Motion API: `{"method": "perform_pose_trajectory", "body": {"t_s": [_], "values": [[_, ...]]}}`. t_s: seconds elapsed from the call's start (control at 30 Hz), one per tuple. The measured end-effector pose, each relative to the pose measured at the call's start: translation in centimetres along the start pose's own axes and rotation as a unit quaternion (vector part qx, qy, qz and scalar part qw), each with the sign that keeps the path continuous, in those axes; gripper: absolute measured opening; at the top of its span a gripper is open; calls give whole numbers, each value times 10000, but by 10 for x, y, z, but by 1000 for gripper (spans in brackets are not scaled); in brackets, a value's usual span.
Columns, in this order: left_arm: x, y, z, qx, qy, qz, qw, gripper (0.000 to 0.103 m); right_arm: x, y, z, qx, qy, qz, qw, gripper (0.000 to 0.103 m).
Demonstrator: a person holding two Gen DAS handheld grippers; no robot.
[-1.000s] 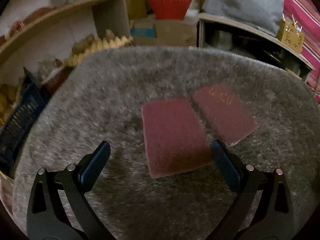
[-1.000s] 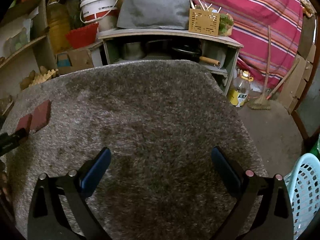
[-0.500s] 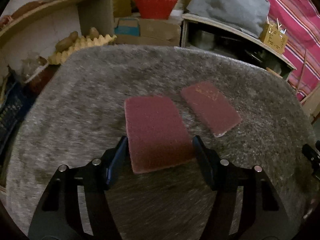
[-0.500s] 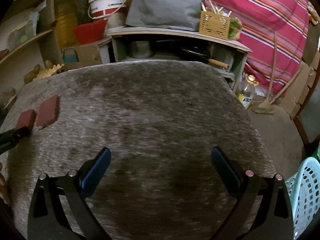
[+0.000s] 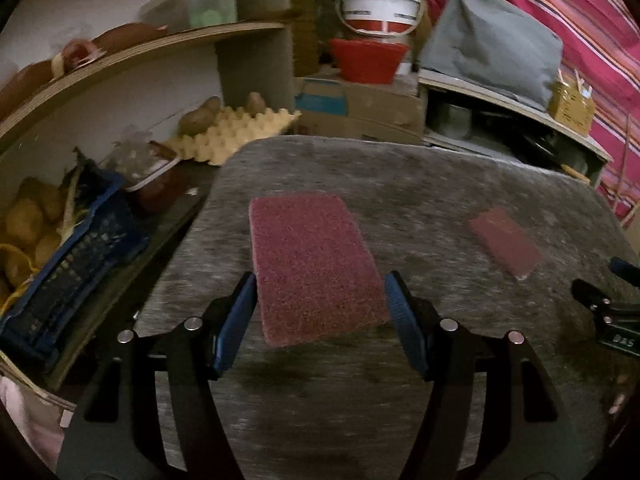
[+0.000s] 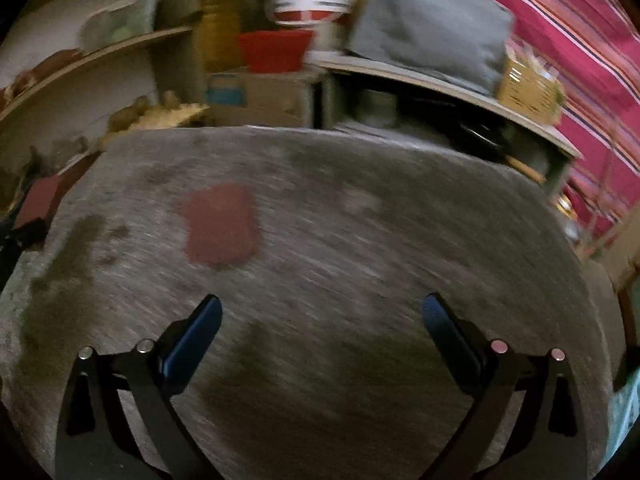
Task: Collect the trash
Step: 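Grasp one red sanding pad with the left tool while the right grasps the other, then carry both red sanding pads over the blue basket with both tools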
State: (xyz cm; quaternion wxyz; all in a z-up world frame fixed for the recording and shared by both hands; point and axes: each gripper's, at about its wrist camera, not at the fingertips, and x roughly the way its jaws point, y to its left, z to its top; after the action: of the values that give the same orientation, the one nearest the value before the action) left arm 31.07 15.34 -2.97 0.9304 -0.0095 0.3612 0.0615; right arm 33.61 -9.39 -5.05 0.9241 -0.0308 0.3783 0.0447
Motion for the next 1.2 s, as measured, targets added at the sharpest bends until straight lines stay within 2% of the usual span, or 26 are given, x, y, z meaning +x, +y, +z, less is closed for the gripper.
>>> {"method": "perform_pose_trajectory", "body": {"t_s": [0.1,0.27,0.53,0.77,0.8,0.83,0.87,0.93,1.0,1.2], "values": [[-3,20,3,-172,-74,12,9998,64,10,25,11,-192,-26,114,9997,98],[0,35,5,-222,-79,130,9996,64,36,52,21,-419,192,118,9989,98],[9,55,5,-477,-11,179,9987,64,73,58,32,-306,615,147,9975,98],[13,61,5,-594,46,210,9980,64,80,55,38,-241,700,203,9970,97],[13,61,5,-617,44,210,9979,64,80,56,38,-264,674,227,9971,94],[13,62,5,-629,42,207,9978,64,78,57,37,-300,642,298,9970,85],[13,62,6,-642,42,197,9977,64,76,58,37,-336,621,345,9969,81],[12,62,6,-668,43,194,9976,64,71,63,36,-482,579,356,9965,64],[11,61,6,-688,54,164,9975,64,68,67,35,-586,551,378,9960,55],[6,56,7,-581,-11,189,9981,64,60,59,32,-511,504,366,9968,54]]}}
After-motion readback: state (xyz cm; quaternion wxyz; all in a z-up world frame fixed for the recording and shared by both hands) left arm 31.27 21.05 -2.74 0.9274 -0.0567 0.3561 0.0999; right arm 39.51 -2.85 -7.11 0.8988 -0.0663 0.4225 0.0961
